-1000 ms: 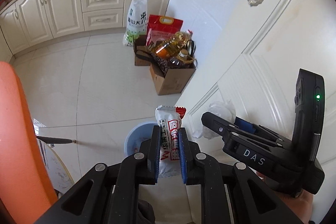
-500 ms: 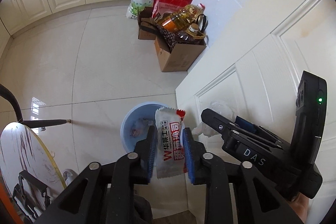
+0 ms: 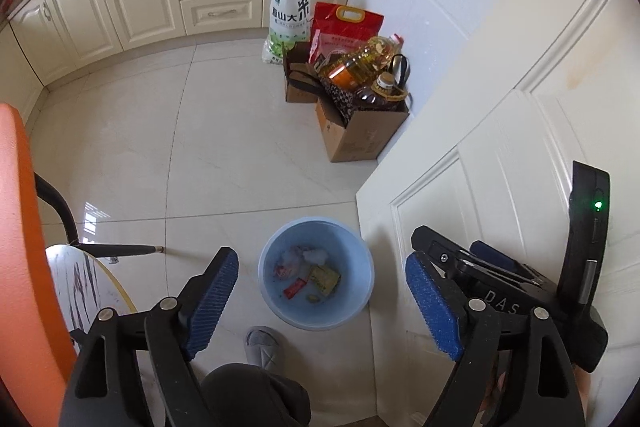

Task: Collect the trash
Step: 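Return both tools to the orange table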

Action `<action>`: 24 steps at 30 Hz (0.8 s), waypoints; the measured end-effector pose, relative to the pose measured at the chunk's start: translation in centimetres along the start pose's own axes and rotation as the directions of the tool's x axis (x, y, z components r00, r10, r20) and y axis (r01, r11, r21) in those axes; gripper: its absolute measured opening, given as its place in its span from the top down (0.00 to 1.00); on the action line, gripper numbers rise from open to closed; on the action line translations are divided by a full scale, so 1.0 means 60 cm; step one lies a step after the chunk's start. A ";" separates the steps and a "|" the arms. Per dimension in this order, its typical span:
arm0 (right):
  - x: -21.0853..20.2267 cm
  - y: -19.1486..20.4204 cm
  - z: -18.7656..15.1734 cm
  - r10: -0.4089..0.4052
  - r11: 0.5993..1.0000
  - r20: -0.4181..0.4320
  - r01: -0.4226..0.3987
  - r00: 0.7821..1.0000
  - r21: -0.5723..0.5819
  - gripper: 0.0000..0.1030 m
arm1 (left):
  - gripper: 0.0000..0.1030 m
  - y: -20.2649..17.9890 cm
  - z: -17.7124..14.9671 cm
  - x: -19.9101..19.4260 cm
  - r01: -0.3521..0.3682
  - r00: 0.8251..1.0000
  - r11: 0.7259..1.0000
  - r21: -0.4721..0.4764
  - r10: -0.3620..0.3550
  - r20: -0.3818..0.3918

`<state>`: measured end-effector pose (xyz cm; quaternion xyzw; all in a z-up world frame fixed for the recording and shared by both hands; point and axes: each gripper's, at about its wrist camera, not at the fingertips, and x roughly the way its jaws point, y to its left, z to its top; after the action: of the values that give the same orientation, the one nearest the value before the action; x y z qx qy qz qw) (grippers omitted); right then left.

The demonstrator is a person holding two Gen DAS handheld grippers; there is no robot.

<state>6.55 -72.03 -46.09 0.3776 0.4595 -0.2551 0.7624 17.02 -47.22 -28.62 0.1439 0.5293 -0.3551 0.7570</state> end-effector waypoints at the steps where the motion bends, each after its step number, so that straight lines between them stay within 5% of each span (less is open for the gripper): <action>1: -0.005 0.000 -0.002 0.002 1.000 0.006 -0.002 1.000 0.003 0.00 | 0.16 -0.001 -0.007 -0.014 -0.008 1.000 1.000 0.003 0.007 0.021; 14: -0.174 0.113 -0.031 0.053 0.994 0.158 -0.036 0.986 -0.106 0.00 | 0.02 0.018 -0.131 -0.226 0.015 0.968 0.999 0.032 -0.022 0.251; 19: -0.261 0.190 -0.053 0.111 0.980 0.236 -0.067 0.965 -0.187 0.00 | 0.01 0.076 -0.212 -0.343 0.008 0.933 1.000 -0.006 -0.005 0.360; 24: -0.332 0.277 -0.092 0.189 0.953 0.278 -0.107 0.942 -0.284 0.00 | 0.01 0.112 -0.306 -0.439 -0.053 0.879 0.996 -0.069 0.079 0.470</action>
<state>7.07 -56.97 -24.23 0.2626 0.3375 -0.1876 0.8843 3.87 -21.44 -13.21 0.0507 0.3333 -0.3391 0.8783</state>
